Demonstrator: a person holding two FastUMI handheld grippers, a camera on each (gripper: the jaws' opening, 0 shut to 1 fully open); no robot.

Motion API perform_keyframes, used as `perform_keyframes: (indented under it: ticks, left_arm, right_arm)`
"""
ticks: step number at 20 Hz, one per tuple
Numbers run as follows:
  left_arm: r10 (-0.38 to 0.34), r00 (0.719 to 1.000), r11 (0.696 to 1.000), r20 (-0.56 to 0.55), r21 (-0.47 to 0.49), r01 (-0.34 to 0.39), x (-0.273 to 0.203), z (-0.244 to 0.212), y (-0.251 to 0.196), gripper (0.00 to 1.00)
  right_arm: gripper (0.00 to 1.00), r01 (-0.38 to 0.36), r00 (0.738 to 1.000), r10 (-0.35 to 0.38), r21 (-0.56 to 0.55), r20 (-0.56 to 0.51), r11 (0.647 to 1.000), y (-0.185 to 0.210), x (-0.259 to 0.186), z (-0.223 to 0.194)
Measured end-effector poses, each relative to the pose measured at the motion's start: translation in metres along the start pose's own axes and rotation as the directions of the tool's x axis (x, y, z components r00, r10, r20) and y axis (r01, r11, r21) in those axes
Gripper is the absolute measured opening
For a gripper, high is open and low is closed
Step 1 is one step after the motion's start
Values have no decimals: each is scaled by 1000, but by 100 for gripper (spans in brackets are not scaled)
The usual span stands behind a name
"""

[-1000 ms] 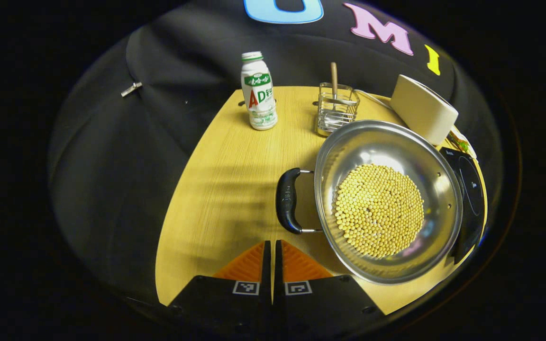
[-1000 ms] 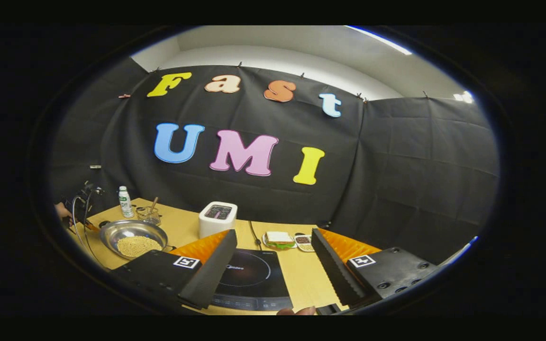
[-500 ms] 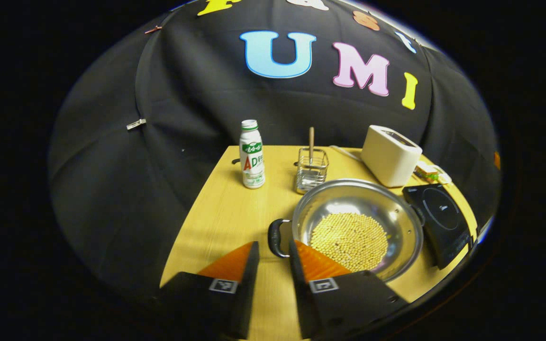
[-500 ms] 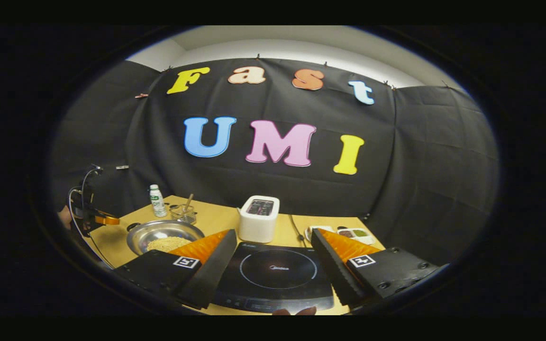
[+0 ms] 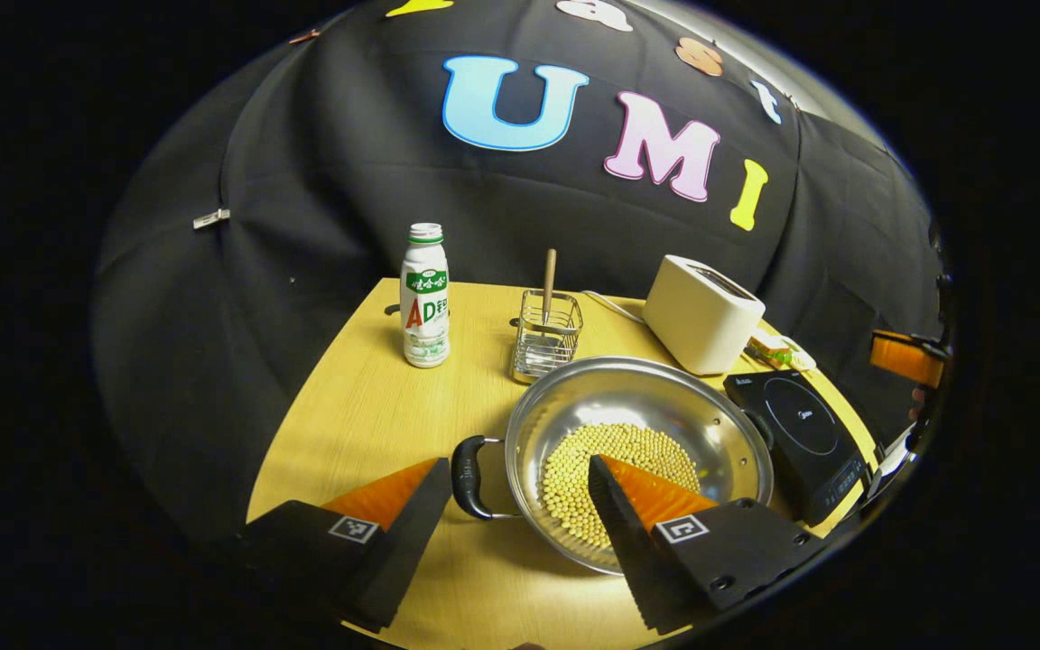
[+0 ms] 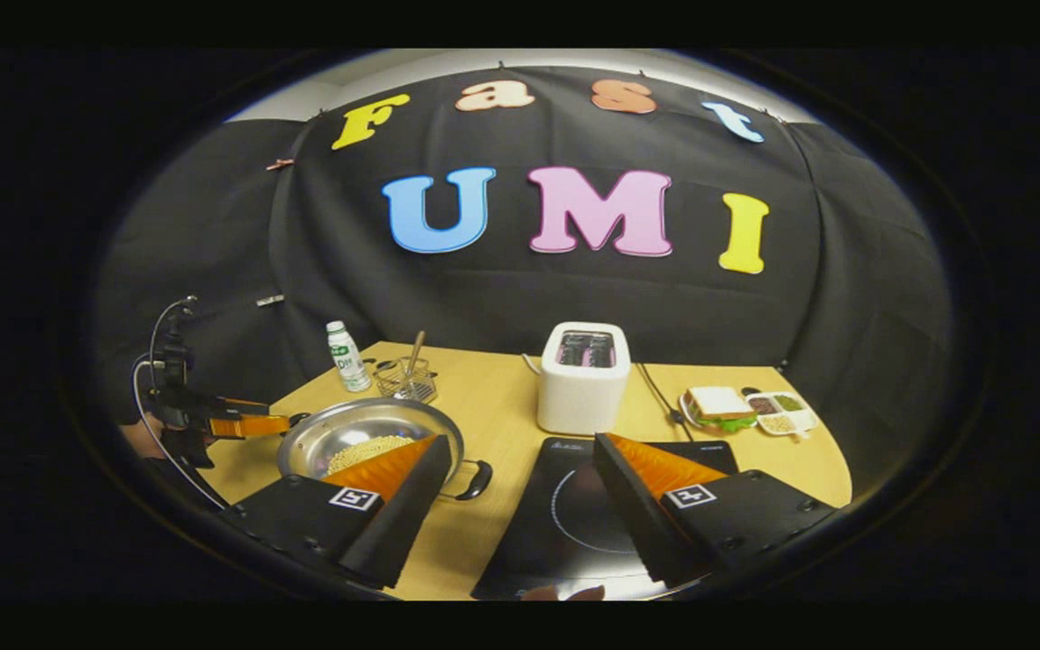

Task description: First push the handle of the pot to place it horizontally, then grasp the pot with both hands and set it on the induction cooktop.

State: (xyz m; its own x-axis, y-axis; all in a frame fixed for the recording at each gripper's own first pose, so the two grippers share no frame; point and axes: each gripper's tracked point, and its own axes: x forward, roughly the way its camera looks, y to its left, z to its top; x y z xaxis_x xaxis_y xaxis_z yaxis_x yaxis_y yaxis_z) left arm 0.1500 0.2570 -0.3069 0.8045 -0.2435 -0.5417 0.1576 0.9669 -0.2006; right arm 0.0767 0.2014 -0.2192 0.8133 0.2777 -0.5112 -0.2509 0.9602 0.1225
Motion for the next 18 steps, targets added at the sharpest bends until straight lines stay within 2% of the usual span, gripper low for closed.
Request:
perform_keyframes:
  ticks: [8,11,12,13,17,18]
  left_arm:
    - [81,992,997,-96,-6,-82,40,-20,29,94]
    - [81,989,997,-127,-2,-82,49,-26,25,94]
    - [78,988,997,-131,-2,-79,51,-26,24,94]
    - [76,988,997,-135,-2,-77,53,-27,24,94]
    - [88,983,996,-162,-5,-90,58,-34,29,93]
    - [87,982,996,-164,-9,-90,58,-35,30,90]
  right_arm:
    - [98,-33,989,34,10,-144,999,25,66,-54]
    - [99,-44,974,50,30,-221,999,37,83,-77]
    - [94,-46,968,54,38,-244,998,40,87,-83]
    - [99,-45,963,55,43,-265,998,43,91,-89]
    - [99,-16,935,51,102,-350,995,49,107,-115]
    - [95,-5,931,45,111,-363,994,48,113,-120]
